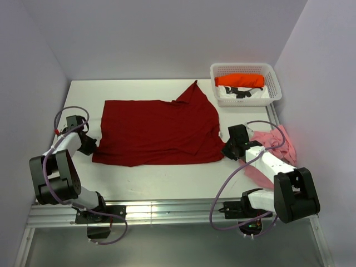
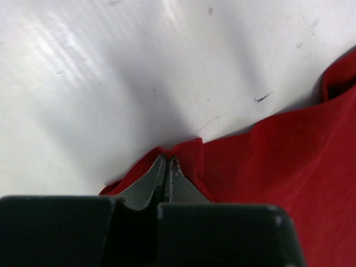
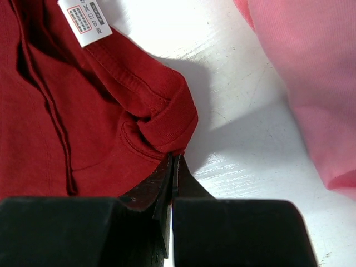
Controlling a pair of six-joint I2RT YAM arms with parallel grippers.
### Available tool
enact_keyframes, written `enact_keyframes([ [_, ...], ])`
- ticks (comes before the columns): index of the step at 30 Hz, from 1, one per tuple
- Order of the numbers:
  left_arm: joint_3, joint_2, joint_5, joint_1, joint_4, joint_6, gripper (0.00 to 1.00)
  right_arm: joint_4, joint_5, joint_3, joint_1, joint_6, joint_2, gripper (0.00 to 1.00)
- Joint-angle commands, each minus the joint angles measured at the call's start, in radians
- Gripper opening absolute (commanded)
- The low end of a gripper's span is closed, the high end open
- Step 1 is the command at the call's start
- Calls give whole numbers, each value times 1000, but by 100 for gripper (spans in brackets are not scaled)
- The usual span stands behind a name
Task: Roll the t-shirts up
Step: Fold the tshirt
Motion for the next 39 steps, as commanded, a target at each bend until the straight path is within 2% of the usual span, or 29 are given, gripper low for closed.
enact_keyframes([
  [1,42,-77,-104,1,-61,-25,1,-3,40,7,-7,7,-30,0],
  [9,72,-146,-67,0,-47,-9,1,-22,46,-10,-9,1,-74,0],
  [11,87,-134,-62,-3,-50,-6,2,-14,10,-11,-7,-17,-68,4],
  [12,88,-128,-62,-8,-51,-6,2,-16,5,-8,-7,-21,-64,10],
  [13,87,-122,-58,-11,-49,-3,4,-16,-6,-8,-6,-28,-60,26],
  [16,79,-112,-39,-13,-31,0,5,-26,2,2,-7,-36,-76,37],
  [19,76,-105,-32,-13,-20,0,5,-49,26,25,-7,-44,-118,38],
  [23,88,-100,-38,-16,-27,3,6,-51,-24,67,-1,-68,-160,38],
  [27,81,-115,-44,-17,-26,3,15,-37,-70,93,40,-60,-157,39],
  [28,72,-123,-42,-16,-24,3,21,-28,-78,93,51,-56,-151,41],
  [36,68,-103,-35,-17,-26,0,29,92,-118,116,202,25,13,48],
  [39,76,-108,-33,-17,-26,3,38,138,-130,130,229,45,71,51],
])
